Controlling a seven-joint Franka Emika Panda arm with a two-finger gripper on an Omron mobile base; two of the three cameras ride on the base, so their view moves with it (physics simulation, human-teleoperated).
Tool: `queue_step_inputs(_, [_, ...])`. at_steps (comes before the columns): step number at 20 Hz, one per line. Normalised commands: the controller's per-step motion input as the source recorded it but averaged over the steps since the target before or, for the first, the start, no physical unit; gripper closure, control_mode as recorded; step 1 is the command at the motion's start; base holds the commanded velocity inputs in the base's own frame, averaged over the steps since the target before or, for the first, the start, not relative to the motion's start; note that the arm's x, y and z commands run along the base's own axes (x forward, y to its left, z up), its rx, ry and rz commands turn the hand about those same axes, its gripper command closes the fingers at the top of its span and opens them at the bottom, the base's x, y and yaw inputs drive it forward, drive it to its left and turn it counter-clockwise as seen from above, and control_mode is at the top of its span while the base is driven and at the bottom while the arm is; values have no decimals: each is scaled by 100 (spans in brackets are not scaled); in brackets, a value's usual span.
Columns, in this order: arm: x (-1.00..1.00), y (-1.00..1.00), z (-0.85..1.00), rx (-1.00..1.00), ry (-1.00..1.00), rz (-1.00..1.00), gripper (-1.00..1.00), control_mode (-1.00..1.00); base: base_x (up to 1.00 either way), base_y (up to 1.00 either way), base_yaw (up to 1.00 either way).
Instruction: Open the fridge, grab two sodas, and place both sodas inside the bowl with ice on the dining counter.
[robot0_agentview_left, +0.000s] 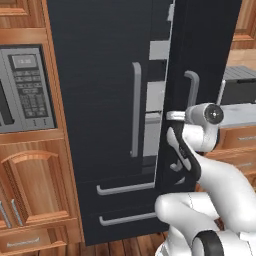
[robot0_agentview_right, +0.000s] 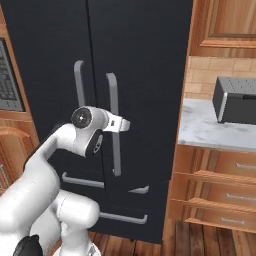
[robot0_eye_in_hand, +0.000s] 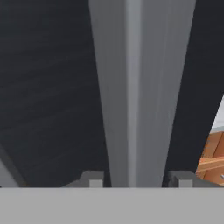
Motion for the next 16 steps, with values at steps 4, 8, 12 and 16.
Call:
queue_step_inputs(4, [-92, -8, 33, 8, 12, 0, -100, -100, 0, 0, 0])
queue_step_inputs(8, [-82, 3, 35, 2, 8, 0, -100, -100, 0, 0, 0])
queue_step_inputs(12, [-80, 34, 48, -5, 4, 0, -100, -100, 0, 0, 0])
queue_step_inputs(16, [-71, 61, 53, -10, 6, 0, -100, -100, 0, 0, 0])
